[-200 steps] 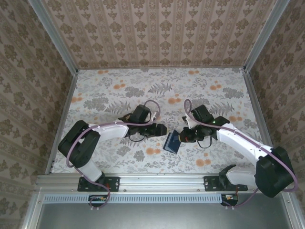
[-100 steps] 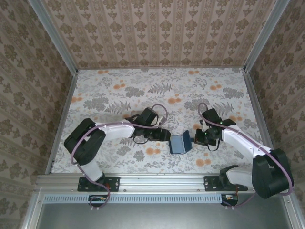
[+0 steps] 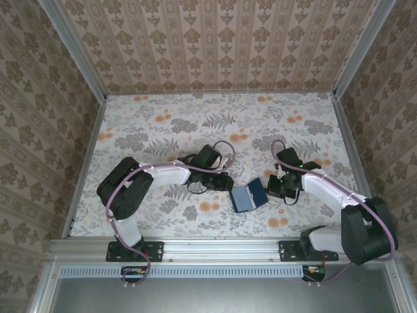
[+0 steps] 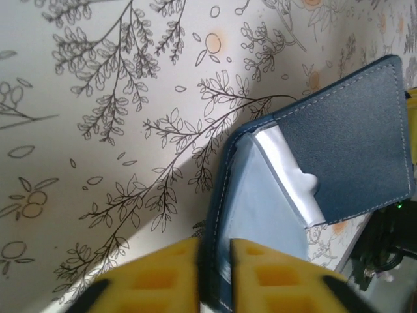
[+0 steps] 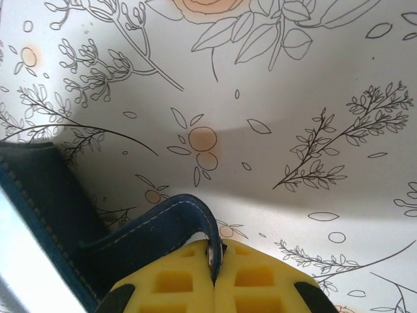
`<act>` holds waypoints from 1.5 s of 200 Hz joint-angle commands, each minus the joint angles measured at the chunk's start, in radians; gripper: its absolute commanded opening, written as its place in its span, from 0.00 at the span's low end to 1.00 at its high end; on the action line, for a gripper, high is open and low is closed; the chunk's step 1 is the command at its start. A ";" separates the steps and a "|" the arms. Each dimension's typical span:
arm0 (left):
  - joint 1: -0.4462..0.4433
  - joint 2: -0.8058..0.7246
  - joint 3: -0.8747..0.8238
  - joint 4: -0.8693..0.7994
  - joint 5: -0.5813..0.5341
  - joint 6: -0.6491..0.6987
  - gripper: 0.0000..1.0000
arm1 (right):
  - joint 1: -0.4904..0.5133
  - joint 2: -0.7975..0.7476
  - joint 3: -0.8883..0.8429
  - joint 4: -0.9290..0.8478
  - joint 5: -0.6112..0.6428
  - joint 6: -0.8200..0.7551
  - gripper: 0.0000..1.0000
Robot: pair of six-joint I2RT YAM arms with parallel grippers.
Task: Put the credit cards into the card holder
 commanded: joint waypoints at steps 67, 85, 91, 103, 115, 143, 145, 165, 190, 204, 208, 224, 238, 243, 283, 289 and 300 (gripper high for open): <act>0.082 -0.149 -0.032 -0.050 0.070 -0.071 0.00 | 0.001 -0.039 -0.011 0.068 0.030 -0.039 0.44; 0.088 -0.162 -0.023 -0.088 0.076 -0.081 0.00 | 0.013 -0.154 -0.008 0.082 0.000 -0.103 0.49; 0.087 -0.164 -0.020 -0.093 0.079 -0.082 0.00 | 0.027 -0.178 0.000 0.082 -0.033 -0.155 0.49; 0.089 -0.164 -0.013 -0.104 0.079 -0.082 0.00 | 0.072 -0.199 0.025 0.077 -0.053 -0.200 0.50; 0.089 -0.159 0.003 -0.131 0.079 -0.081 0.00 | 0.116 -0.199 0.054 0.061 -0.037 -0.196 0.51; 0.090 -0.147 0.012 -0.131 0.118 -0.084 0.00 | 0.238 -0.196 0.035 0.171 -0.084 -0.182 0.67; 0.090 -0.147 0.012 -0.131 0.120 -0.083 0.00 | 0.247 -0.188 0.031 0.183 -0.092 -0.179 0.68; 0.093 -0.144 0.011 -0.118 0.132 -0.095 0.00 | 0.311 -0.093 0.014 0.288 -0.186 -0.139 0.82; 0.094 -0.136 0.000 -0.089 0.149 -0.108 0.00 | 0.341 -0.014 -0.005 0.366 -0.195 -0.119 0.83; 0.095 -0.135 -0.006 -0.084 0.151 -0.114 0.00 | 0.342 0.036 -0.010 0.394 -0.220 -0.115 0.83; 0.095 -0.135 -0.009 -0.077 0.152 -0.118 0.00 | 0.341 0.051 -0.009 0.402 -0.232 -0.111 0.82; 0.095 -0.132 -0.023 -0.047 0.158 -0.134 0.00 | 0.344 0.099 -0.017 0.457 -0.286 -0.090 0.81; 0.098 -0.123 -0.028 -0.037 0.167 -0.138 0.00 | 0.345 0.138 -0.019 0.474 -0.268 -0.085 0.82; 0.100 -0.123 -0.030 -0.031 0.169 -0.143 0.00 | 0.346 0.147 -0.014 0.469 -0.256 -0.087 0.82; 0.105 -0.116 -0.043 -0.006 0.179 -0.152 0.00 | 0.347 0.180 -0.020 0.457 -0.177 -0.097 0.64; 0.109 -0.116 -0.044 -0.013 0.178 -0.146 0.00 | 0.346 0.182 -0.023 0.460 -0.176 -0.096 0.61; 0.115 -0.119 -0.051 -0.015 0.171 -0.148 0.00 | 0.347 0.175 -0.028 0.469 -0.183 -0.090 0.57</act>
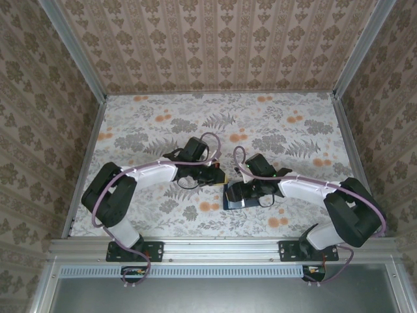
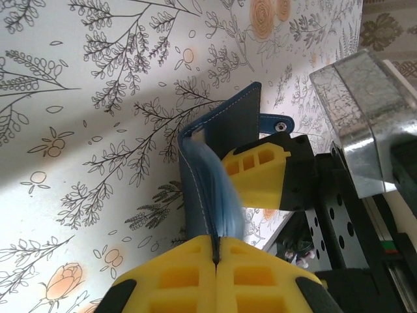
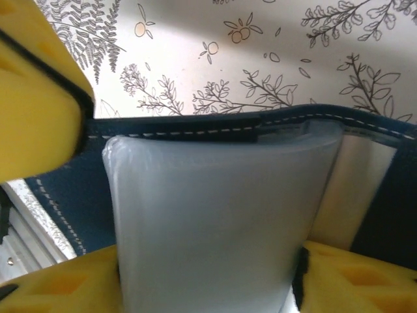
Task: Put the credit cards into the card holder
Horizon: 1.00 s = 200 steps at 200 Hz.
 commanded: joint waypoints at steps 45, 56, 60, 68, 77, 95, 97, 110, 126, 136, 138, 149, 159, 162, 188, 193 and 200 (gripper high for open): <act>0.022 0.008 -0.008 -0.044 -0.041 0.055 0.16 | -0.018 -0.025 -0.064 0.100 -0.032 0.027 0.52; 0.022 0.008 -0.013 -0.039 -0.046 0.066 0.29 | -0.026 -0.027 -0.073 0.117 -0.055 0.028 0.49; 0.024 0.010 -0.016 -0.034 -0.046 0.067 0.30 | -0.027 -0.028 -0.075 0.122 -0.062 0.026 0.49; 0.022 0.014 -0.018 -0.022 -0.043 0.071 0.33 | -0.031 -0.029 -0.080 0.130 -0.073 0.025 0.49; 0.022 0.017 -0.018 -0.018 -0.035 0.075 0.37 | -0.035 -0.029 -0.085 0.142 -0.083 0.027 0.48; 0.021 0.016 -0.028 0.005 -0.035 0.074 0.40 | -0.040 -0.032 -0.087 0.157 -0.107 0.037 0.48; 0.020 0.017 -0.030 0.009 -0.035 0.073 0.40 | -0.040 -0.032 -0.087 0.158 -0.109 0.037 0.48; 0.019 0.022 -0.035 0.033 -0.027 0.070 0.40 | -0.040 -0.030 -0.088 0.166 -0.123 0.036 0.50; 0.014 0.034 -0.033 0.042 -0.008 0.083 0.40 | -0.044 -0.030 -0.091 0.175 -0.127 0.039 0.52; 0.010 0.037 -0.036 0.049 -0.010 0.086 0.40 | -0.048 -0.035 -0.094 0.184 -0.135 0.047 0.53; 0.010 0.036 -0.037 0.052 -0.010 0.085 0.40 | -0.049 -0.036 -0.096 0.187 -0.137 0.048 0.53; 0.007 0.040 -0.046 0.078 -0.005 0.084 0.39 | -0.056 -0.043 -0.104 0.205 -0.148 0.056 0.52; 0.007 0.049 -0.050 0.087 0.005 0.085 0.38 | -0.062 -0.045 -0.107 0.208 -0.152 0.057 0.50; 0.007 0.050 -0.050 0.088 0.006 0.086 0.38 | -0.064 -0.045 -0.107 0.208 -0.156 0.057 0.49; 0.008 0.061 -0.059 0.122 0.009 0.078 0.37 | -0.068 -0.030 -0.091 0.213 -0.207 0.055 0.40; 0.007 0.066 -0.061 0.132 0.012 0.075 0.36 | -0.067 -0.026 -0.091 0.214 -0.214 0.056 0.39; 0.007 0.074 -0.059 0.139 0.018 0.074 0.36 | -0.068 -0.023 -0.091 0.216 -0.216 0.055 0.38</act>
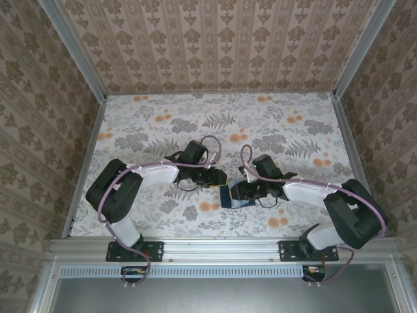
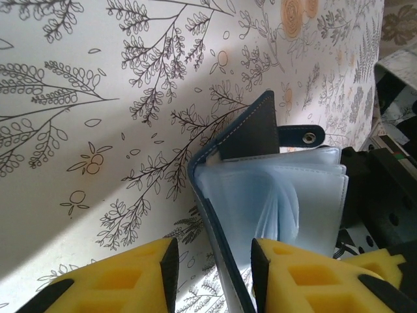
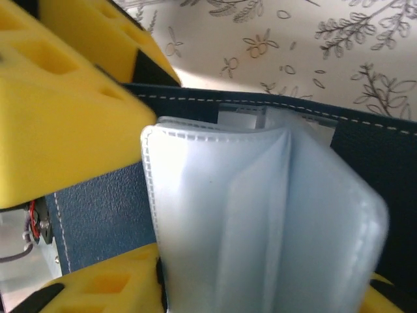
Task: Put the credit cards into the card holder
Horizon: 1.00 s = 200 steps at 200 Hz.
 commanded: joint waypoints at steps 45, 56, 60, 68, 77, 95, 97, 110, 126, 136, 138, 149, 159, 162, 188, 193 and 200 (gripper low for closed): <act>-0.002 0.044 -0.011 0.083 0.050 0.006 0.37 | -0.003 0.006 0.003 0.056 -0.089 0.008 0.35; 0.004 0.045 -0.013 0.088 0.059 0.005 0.37 | -0.003 0.007 0.004 0.050 -0.089 0.002 0.36; 0.006 0.045 -0.016 0.094 0.062 0.001 0.37 | -0.003 0.006 0.006 0.046 -0.086 0.000 0.36; 0.010 0.040 -0.024 0.105 0.061 -0.007 0.37 | -0.003 0.006 0.008 0.042 -0.085 0.000 0.36; 0.016 0.033 -0.035 0.127 0.064 -0.021 0.37 | -0.003 0.004 0.008 0.042 -0.087 0.000 0.36; 0.025 0.034 -0.048 0.169 0.081 -0.035 0.37 | -0.003 0.008 0.007 0.034 -0.079 -0.013 0.35; 0.025 0.035 -0.048 0.170 0.081 -0.034 0.37 | -0.003 0.009 0.006 0.033 -0.078 -0.013 0.35; 0.027 0.042 -0.044 0.160 0.080 -0.032 0.37 | -0.003 0.017 0.009 0.034 -0.072 -0.012 0.34; 0.024 0.054 -0.044 0.163 0.068 -0.038 0.27 | -0.003 0.018 0.008 0.046 -0.078 0.000 0.34; 0.024 0.064 -0.047 0.161 0.061 -0.035 0.18 | -0.003 0.012 0.004 0.045 -0.060 0.000 0.37; 0.023 0.066 -0.046 0.159 0.062 -0.033 0.16 | -0.003 0.009 0.003 0.042 -0.053 0.000 0.38; 0.024 0.073 -0.049 0.151 0.055 -0.027 0.11 | -0.009 -0.004 -0.004 0.031 -0.023 0.001 0.41; 0.027 0.070 -0.057 0.146 0.045 -0.023 0.09 | -0.020 -0.019 -0.012 0.031 -0.014 0.009 0.42; 0.027 0.068 -0.060 0.146 0.040 -0.022 0.08 | -0.023 -0.023 -0.014 0.032 -0.011 0.013 0.42; 0.031 0.059 -0.064 0.122 0.015 -0.001 0.06 | -0.036 -0.076 -0.031 0.022 0.006 0.013 0.43; 0.032 0.059 -0.061 0.114 0.013 0.007 0.06 | -0.038 -0.080 -0.031 0.015 0.013 0.010 0.41; 0.032 0.058 -0.058 0.104 0.010 0.013 0.06 | -0.039 -0.082 -0.028 0.006 0.016 0.004 0.39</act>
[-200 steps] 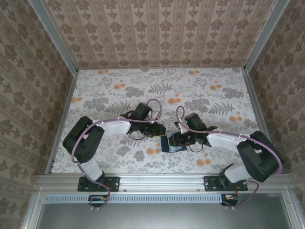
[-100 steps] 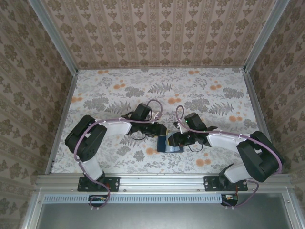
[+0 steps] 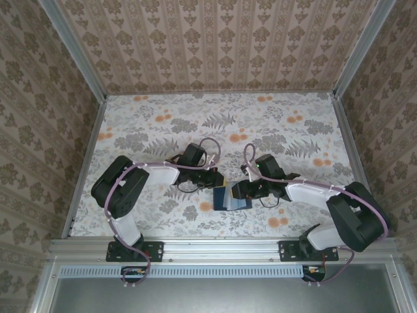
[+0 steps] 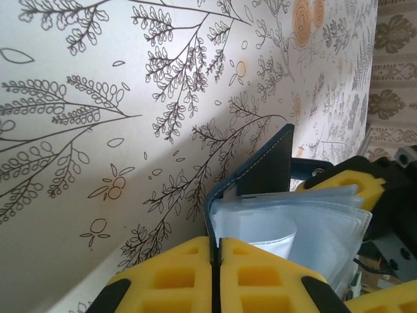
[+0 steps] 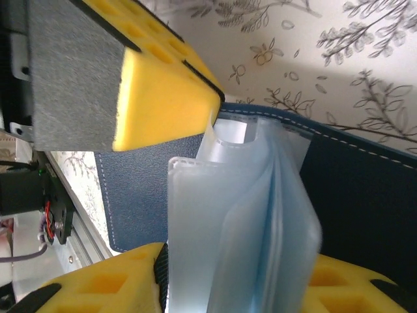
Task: Put the credit cards into the card holder
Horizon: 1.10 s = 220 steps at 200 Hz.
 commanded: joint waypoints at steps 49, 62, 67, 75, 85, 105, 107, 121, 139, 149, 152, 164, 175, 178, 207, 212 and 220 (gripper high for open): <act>0.015 -0.007 -0.006 -0.046 -0.023 0.042 0.06 | -0.009 -0.048 0.016 -0.135 0.189 -0.018 0.50; 0.018 -0.013 -0.011 -0.041 -0.027 0.039 0.06 | -0.009 -0.089 0.022 -0.180 0.247 -0.011 0.64; 0.017 -0.013 -0.011 -0.041 -0.025 0.042 0.06 | -0.009 -0.112 0.023 -0.203 0.272 -0.006 0.65; 0.018 -0.013 -0.010 -0.045 -0.021 0.047 0.06 | -0.009 -0.158 0.028 -0.243 0.309 -0.003 0.66; 0.018 -0.015 -0.008 -0.053 -0.020 0.054 0.06 | -0.009 -0.218 0.042 -0.318 0.373 0.002 0.66; 0.019 -0.017 -0.011 -0.045 -0.023 0.053 0.06 | -0.011 -0.334 0.075 -0.433 0.455 -0.005 0.61; 0.018 -0.015 -0.011 -0.044 -0.022 0.052 0.06 | -0.011 -0.342 0.077 -0.437 0.452 -0.009 0.58; 0.019 -0.011 -0.005 -0.042 -0.016 0.058 0.06 | -0.009 -0.351 0.099 -0.440 0.378 -0.024 0.43; 0.019 -0.010 -0.002 -0.044 -0.016 0.058 0.06 | -0.009 -0.255 0.118 -0.382 0.220 0.008 0.22; 0.020 -0.014 -0.002 -0.039 -0.015 0.054 0.06 | -0.007 -0.185 0.114 -0.325 0.151 0.042 0.15; 0.019 -0.015 -0.004 -0.037 -0.016 0.054 0.06 | -0.005 -0.167 0.112 -0.305 0.131 0.051 0.14; 0.019 -0.019 -0.003 -0.036 -0.012 0.054 0.07 | 0.005 -0.104 0.113 -0.261 0.104 0.070 0.15; 0.021 -0.029 -0.004 -0.043 -0.013 0.060 0.10 | 0.017 -0.059 0.122 -0.249 0.103 0.064 0.20; 0.022 -0.034 -0.003 -0.047 -0.013 0.060 0.11 | 0.020 -0.047 0.124 -0.247 0.101 0.064 0.22; 0.053 -0.126 -0.026 -0.073 -0.039 0.062 0.37 | 0.051 0.056 0.143 -0.193 0.080 0.072 0.29; 0.061 -0.144 -0.029 -0.074 -0.040 0.060 0.41 | 0.056 0.069 0.147 -0.188 0.085 0.073 0.29; 0.076 -0.168 -0.034 -0.077 -0.039 0.058 0.45 | 0.063 0.086 0.157 -0.190 0.098 0.073 0.29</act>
